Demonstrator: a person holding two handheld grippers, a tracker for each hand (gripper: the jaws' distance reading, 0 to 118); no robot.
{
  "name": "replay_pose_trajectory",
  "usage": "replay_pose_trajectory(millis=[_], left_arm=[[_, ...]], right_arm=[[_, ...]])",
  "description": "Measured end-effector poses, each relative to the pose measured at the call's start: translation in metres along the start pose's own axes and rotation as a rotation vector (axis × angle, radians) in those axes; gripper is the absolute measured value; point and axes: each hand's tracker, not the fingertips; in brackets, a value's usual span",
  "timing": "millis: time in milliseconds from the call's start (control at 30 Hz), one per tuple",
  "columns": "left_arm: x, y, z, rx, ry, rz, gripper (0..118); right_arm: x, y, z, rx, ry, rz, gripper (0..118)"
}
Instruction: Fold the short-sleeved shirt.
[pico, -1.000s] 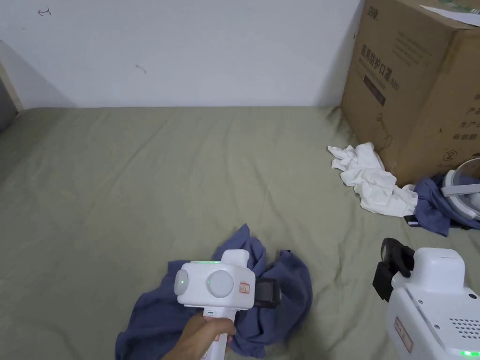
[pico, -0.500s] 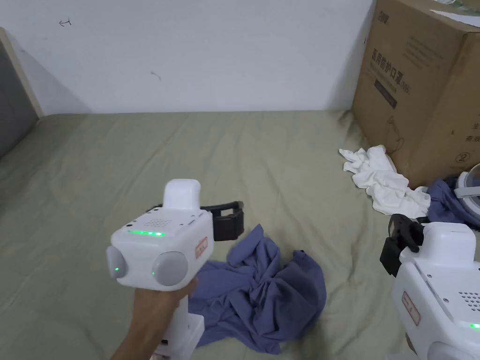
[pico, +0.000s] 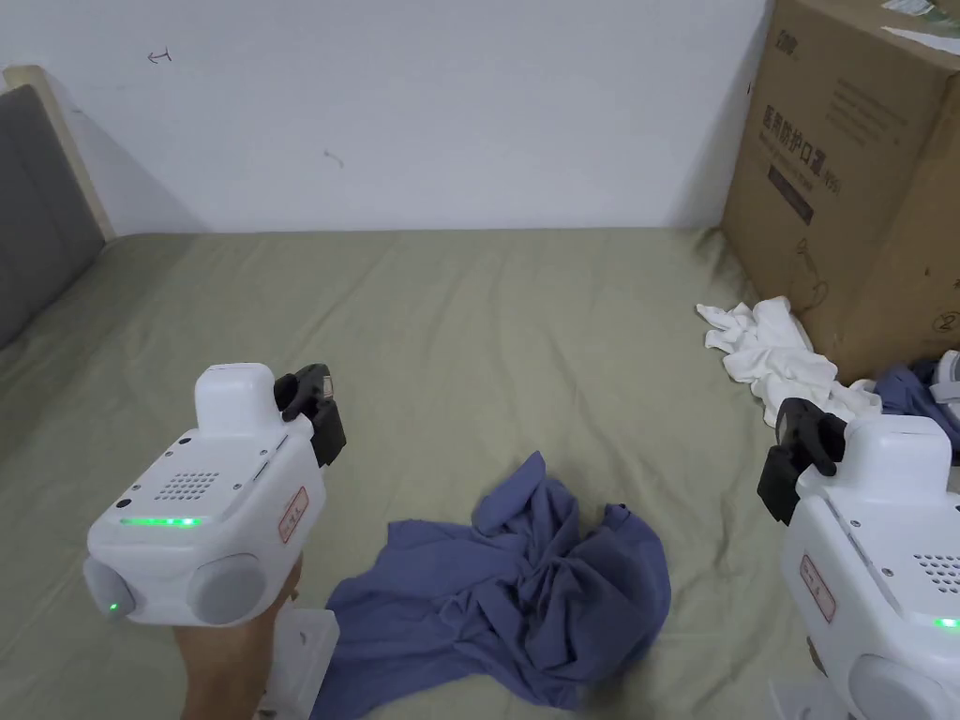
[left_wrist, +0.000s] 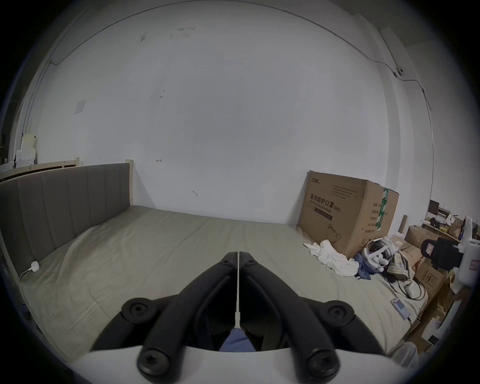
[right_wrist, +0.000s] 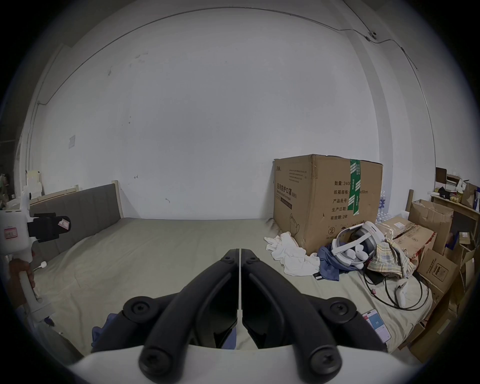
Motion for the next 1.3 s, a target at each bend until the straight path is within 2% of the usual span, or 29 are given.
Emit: replay_pose_trajectory(millis=[200,267,467,700,733,767,800,833,900,967,1167,1200,1267,1300], left_arm=[[-0.002,-0.004,-0.001,-0.042,0.006,0.013,3],[-0.005,-0.010,-0.005,-0.111,0.028,0.011,3],[-0.026,-0.057,-0.022,-0.476,0.045,0.048,3],[-0.047,-0.131,-0.016,-0.717,0.095,0.115,4],[-0.050,-0.140,-0.015,-0.757,0.109,0.126,13],[-0.053,-0.149,-0.014,-0.785,0.125,0.142,41],[-0.056,-0.156,-0.014,-0.804,0.145,0.150,83],[-0.057,-0.164,-0.013,-0.867,0.171,0.156,90],[-0.061,-0.172,-0.012,-0.887,0.176,0.172,94],[-0.063,-0.183,-0.014,-0.907,0.188,0.179,108],[-0.059,-0.201,-0.026,-0.936,0.250,0.182,109],[-0.057,-0.204,-0.028,-0.942,0.249,0.175,104],[-0.047,-0.206,-0.029,-0.946,0.248,0.122,79],[-0.044,-0.207,-0.029,-0.942,0.269,0.069,72]], right_arm=[[0.000,0.001,-0.002,-0.003,0.005,0.000,4],[0.000,0.000,-0.002,-0.005,0.006,0.000,4],[0.001,-0.009,-0.006,-0.031,0.009,0.000,4],[0.000,-0.025,-0.008,-0.068,0.011,0.003,4],[0.000,-0.027,-0.007,-0.073,0.009,0.003,4],[-0.001,-0.030,-0.008,-0.077,0.005,0.004,4],[-0.001,-0.032,-0.008,-0.084,0.004,0.003,4],[0.000,-0.034,-0.010,-0.094,0.006,-0.003,4],[0.001,-0.038,-0.010,-0.106,0.007,-0.006,4],[0.000,-0.041,-0.011,-0.111,0.006,-0.003,4],[0.002,-0.047,-0.012,-0.134,0.003,0.000,4],[0.002,-0.048,-0.013,-0.137,0.001,0.000,4],[0.003,-0.050,-0.014,-0.143,0.000,-0.002,4],[0.004,-0.051,-0.015,-0.146,0.000,-0.001,4]])
